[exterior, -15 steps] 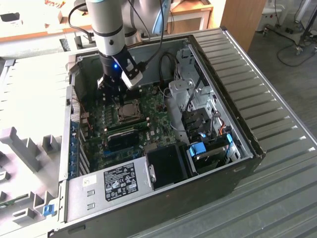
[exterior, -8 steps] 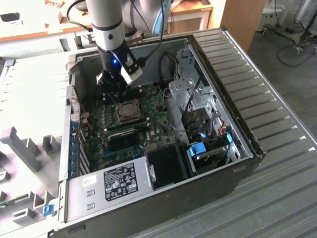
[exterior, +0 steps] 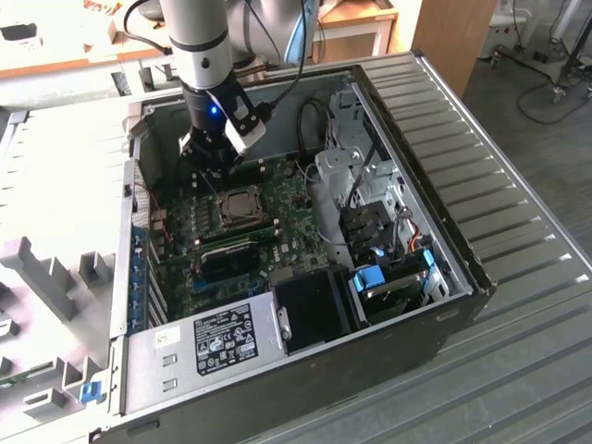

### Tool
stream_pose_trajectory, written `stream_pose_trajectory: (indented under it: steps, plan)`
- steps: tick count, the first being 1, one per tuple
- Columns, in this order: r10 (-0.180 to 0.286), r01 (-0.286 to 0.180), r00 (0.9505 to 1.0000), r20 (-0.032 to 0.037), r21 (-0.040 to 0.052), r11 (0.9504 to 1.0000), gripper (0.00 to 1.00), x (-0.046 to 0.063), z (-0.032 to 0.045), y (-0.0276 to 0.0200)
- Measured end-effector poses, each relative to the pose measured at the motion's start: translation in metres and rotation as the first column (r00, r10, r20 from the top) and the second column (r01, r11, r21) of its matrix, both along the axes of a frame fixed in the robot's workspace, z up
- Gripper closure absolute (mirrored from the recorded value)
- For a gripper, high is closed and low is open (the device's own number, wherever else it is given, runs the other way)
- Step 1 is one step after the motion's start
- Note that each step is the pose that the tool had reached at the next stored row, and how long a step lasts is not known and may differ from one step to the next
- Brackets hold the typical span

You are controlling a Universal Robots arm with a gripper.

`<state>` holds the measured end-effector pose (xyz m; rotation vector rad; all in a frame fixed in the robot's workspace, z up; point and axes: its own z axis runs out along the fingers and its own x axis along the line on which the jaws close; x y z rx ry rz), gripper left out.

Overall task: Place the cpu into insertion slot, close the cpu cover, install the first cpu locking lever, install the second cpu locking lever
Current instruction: 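Install the first cpu locking lever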

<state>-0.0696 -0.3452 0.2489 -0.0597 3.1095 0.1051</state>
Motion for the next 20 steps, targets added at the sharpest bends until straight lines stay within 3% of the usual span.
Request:
stream_pose_trajectory:
  steps: [5, 12, 16, 20]
  plan:
    - [0.0, 0.0, 1.0, 0.0002, -0.0005, 1.0, 0.89, -0.002, 0.0002, -0.0001]
    - [0.0, 0.0, 1.0, 0.0075, -0.0003, 1.0, 0.89, -0.016, 0.0, 0.0]
    - [0.0, 0.0, 1.0, 0.0098, -0.0002, 1.0, 0.89, -0.019, 0.0001, 0.0]
    - [0.0, 0.0, 1.0, 0.0098, -0.0004, 1.0, 0.89, -0.019, 0.0053, -0.0001]
